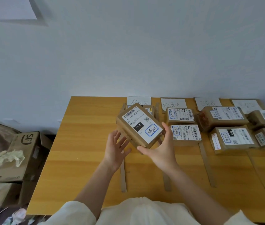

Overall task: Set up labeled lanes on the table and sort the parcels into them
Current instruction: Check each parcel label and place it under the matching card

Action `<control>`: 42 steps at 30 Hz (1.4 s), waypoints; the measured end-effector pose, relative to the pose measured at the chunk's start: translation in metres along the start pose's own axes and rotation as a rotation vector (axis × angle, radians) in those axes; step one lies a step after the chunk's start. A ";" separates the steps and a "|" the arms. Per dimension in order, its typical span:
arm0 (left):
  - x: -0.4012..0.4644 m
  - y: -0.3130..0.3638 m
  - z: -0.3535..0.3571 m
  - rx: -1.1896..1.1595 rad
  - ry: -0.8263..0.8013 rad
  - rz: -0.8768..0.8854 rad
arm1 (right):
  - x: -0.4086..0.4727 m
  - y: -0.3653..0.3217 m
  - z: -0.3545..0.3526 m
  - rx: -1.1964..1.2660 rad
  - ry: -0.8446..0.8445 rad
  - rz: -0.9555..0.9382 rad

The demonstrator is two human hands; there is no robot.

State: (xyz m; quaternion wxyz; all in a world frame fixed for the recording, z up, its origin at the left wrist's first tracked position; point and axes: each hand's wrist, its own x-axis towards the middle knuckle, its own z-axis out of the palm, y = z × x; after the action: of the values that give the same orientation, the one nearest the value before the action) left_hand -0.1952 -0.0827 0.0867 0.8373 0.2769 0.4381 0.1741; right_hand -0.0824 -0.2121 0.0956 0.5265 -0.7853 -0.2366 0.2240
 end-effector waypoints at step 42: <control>0.021 -0.014 -0.019 0.409 0.202 -0.192 | 0.017 0.040 0.011 0.550 -0.030 1.046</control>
State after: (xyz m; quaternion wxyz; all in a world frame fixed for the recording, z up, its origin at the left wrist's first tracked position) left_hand -0.1981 -0.0763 0.0558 0.7286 0.3789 0.5699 0.0280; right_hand -0.0697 -0.2074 0.0529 0.5271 -0.6291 0.2414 0.5179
